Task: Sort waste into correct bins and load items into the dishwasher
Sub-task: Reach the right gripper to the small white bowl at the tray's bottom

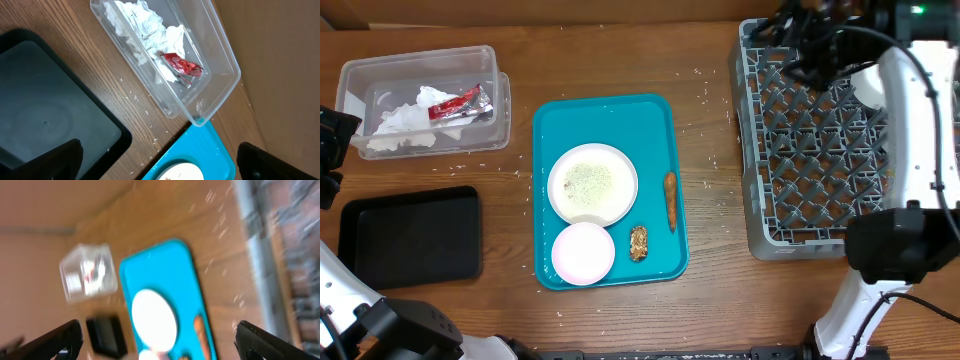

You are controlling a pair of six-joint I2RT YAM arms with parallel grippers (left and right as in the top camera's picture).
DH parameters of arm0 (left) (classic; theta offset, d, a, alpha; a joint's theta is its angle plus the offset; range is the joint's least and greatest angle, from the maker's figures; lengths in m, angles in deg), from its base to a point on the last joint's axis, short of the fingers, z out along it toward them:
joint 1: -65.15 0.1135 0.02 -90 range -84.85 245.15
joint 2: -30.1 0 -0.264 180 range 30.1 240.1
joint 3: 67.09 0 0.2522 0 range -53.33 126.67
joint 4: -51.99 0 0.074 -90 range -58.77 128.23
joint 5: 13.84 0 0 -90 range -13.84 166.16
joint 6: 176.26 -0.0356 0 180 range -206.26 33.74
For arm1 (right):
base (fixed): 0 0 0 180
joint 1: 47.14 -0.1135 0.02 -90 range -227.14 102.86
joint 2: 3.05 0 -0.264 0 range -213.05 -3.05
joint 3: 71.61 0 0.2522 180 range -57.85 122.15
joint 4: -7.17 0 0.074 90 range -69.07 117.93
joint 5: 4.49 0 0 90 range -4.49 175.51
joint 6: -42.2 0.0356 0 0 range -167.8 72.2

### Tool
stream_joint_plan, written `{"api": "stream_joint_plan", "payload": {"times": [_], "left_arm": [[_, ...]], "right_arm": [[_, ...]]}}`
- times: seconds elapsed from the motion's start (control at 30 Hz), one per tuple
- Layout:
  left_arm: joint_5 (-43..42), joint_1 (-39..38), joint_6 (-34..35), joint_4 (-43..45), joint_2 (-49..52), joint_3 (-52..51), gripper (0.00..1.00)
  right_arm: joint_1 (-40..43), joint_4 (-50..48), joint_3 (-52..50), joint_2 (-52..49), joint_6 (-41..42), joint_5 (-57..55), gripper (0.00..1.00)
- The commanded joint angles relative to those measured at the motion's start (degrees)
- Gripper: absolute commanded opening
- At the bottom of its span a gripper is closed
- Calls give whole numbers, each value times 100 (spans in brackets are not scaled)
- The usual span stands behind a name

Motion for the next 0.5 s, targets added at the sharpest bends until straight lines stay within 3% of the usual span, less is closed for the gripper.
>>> {"api": "stream_joint_plan", "payload": {"times": [0.0,0.17,0.3,0.47], "left_arm": [[-105,-7,-76,-11,55,15,100],[-101,-7,-68,-13,55,15,100],[-101,-7,-68,-15,55,15,100],[-103,-7,-70,-74,55,15,100]], "right_arm": [[-610,232,125,179,-313,-297,100],[-1867,691,74,173,-275,-1967,100],[-2728,802,-151,173,264,-3084,100],[-3434,728,-721,164,881,-3659,100]]}}
